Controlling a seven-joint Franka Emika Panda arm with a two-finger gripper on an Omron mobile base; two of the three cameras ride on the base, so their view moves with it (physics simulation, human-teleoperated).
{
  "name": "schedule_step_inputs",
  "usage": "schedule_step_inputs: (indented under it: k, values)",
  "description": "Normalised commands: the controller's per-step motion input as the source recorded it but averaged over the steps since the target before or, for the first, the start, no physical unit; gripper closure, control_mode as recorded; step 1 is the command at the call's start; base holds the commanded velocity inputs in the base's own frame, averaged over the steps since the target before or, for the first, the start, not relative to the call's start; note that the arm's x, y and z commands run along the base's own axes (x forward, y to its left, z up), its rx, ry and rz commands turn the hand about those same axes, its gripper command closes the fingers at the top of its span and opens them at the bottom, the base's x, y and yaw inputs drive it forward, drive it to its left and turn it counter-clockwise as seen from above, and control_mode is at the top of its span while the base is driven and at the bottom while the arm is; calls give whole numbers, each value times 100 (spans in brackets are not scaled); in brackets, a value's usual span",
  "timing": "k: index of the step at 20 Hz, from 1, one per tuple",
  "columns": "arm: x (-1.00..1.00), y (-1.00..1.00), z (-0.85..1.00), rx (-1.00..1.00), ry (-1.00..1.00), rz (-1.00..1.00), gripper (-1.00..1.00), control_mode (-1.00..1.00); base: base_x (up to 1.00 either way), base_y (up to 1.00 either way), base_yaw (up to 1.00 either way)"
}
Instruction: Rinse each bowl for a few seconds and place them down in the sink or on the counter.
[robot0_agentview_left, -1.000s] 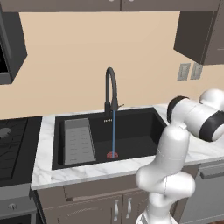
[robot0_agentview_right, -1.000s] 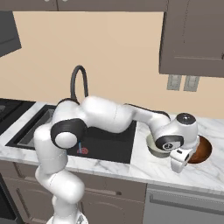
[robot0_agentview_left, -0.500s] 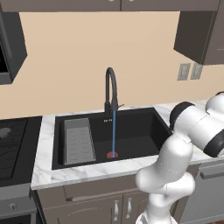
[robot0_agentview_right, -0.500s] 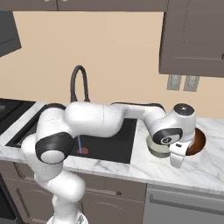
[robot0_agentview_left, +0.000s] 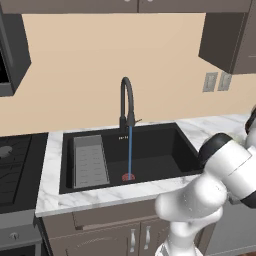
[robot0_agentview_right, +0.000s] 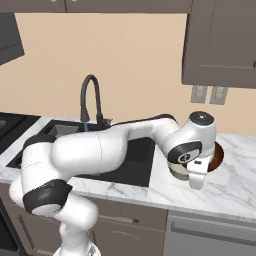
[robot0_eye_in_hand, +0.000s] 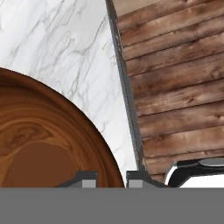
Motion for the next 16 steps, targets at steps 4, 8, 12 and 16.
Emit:
schedule_step_inputs:
  k: [4,8,12,16]
  values:
    - [-21,49,10,-3,0,13,100,-100,0,0,0]
    - [-17,51,9,-4,0,12,100,-100,0,0,0]
    - [-4,48,8,-4,0,10,100,-100,0,0,0]
    - [12,40,10,-2,3,10,100,-100,0,0,0]
